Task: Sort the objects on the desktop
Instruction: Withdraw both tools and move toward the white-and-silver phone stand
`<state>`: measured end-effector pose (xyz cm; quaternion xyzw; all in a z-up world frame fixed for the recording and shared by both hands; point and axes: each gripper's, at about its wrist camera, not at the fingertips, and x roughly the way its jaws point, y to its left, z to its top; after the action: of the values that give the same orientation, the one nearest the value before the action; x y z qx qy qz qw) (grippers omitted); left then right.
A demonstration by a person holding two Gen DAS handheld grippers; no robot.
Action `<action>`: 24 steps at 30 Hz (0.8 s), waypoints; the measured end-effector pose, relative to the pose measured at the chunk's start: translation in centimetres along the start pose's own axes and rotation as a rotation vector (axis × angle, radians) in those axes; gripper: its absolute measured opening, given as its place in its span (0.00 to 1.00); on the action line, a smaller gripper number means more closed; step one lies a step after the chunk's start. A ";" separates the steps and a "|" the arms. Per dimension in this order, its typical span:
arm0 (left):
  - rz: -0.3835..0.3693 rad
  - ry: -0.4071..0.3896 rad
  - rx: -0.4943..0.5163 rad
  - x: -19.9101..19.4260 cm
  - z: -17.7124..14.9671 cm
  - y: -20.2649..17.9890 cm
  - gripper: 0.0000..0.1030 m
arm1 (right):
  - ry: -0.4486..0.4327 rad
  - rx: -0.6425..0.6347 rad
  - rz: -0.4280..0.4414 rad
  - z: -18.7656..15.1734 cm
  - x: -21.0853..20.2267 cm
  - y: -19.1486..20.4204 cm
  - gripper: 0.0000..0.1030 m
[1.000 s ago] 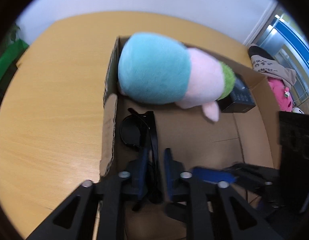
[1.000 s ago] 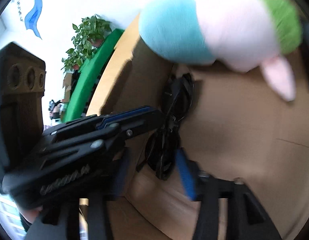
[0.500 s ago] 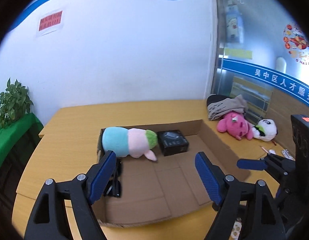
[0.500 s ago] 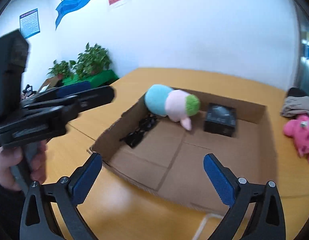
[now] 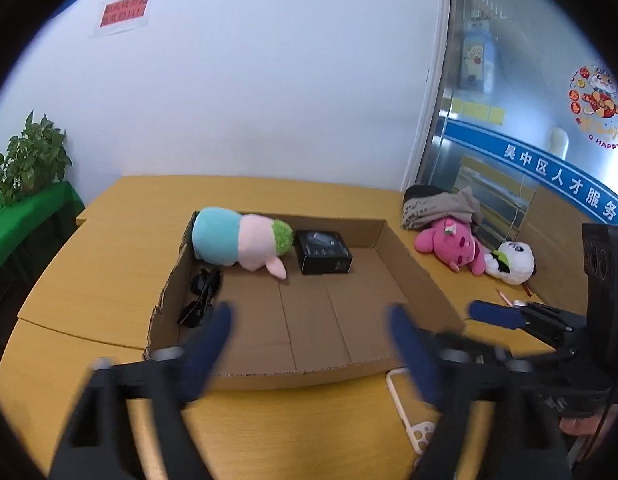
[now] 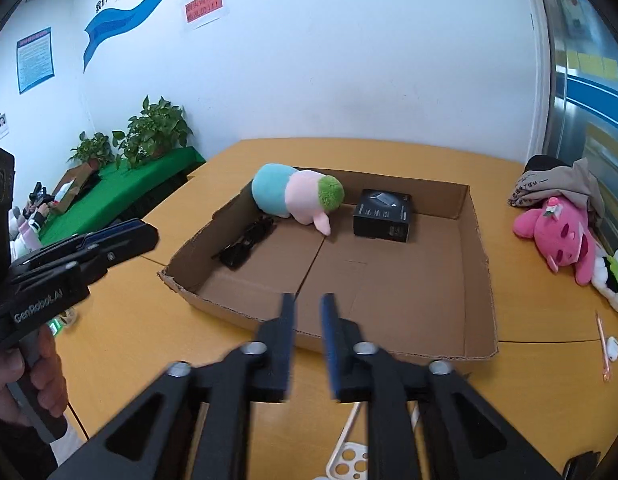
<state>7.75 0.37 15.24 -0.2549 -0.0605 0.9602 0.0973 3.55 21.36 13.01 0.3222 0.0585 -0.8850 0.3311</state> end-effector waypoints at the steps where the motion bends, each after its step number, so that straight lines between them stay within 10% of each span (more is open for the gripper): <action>1: 0.002 -0.008 0.007 -0.3 0.0 -0.1 0.84 | -0.011 0.000 0.000 -0.2 -0.2 0.1 0.98; 16: -0.123 0.098 0.015 0.3 -2.6 -1.6 0.84 | 0.017 0.012 0.051 -3.5 -1.4 -1.4 0.97; 24: -0.392 0.435 -0.033 4.2 -12.0 -2.7 0.84 | 0.272 0.007 0.171 -14.2 -0.2 -3.8 0.97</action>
<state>10.61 4.74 3.29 -0.4396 -0.1020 0.8448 0.2876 8.85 28.97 1.53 0.4440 0.0719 -0.8019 0.3932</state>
